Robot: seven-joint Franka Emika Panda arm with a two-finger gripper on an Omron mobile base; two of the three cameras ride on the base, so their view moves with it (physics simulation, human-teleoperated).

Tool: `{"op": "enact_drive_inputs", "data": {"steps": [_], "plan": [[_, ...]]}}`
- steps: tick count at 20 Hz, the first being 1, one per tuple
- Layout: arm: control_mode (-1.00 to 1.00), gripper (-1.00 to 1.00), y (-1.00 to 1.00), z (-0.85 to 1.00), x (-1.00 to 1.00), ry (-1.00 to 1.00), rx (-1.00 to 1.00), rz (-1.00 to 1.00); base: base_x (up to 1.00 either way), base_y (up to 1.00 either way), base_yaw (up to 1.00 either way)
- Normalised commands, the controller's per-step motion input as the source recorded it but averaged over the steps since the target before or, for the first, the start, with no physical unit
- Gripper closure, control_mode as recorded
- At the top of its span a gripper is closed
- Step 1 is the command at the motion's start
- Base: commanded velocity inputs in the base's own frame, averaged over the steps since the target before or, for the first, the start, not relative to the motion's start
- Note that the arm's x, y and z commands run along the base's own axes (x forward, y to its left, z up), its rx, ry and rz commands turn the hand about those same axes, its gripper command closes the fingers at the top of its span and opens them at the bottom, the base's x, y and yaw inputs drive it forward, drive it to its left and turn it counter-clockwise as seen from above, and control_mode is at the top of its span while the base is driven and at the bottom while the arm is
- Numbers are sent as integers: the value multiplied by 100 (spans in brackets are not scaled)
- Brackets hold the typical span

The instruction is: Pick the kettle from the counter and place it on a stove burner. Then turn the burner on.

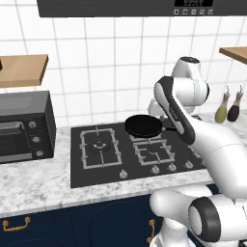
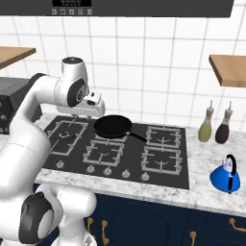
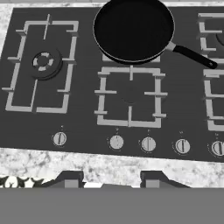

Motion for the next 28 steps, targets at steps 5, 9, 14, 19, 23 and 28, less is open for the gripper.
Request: {"op": "enact_drive_inputs", "data": {"steps": [5, 9, 14, 19, 23, 28], "plan": [[-100, -100, -61, 1, -43, -8, 0, 2, 0, 0, 0], [-100, -100, -100, 5, -100, -6, -3, 0, 0, 0, 0], [-100, -100, -100, 0, -98, 0, -10, -3, 0, 0, 0], [-100, -100, -100, 0, -59, 4, -11, -7, 0, 0, 0], [-100, -100, -100, 0, 1, 17, -4, -14, 0, 0, 0], [-100, -100, -100, 0, 35, 14, 0, -15, 0, 0, 0]]}}
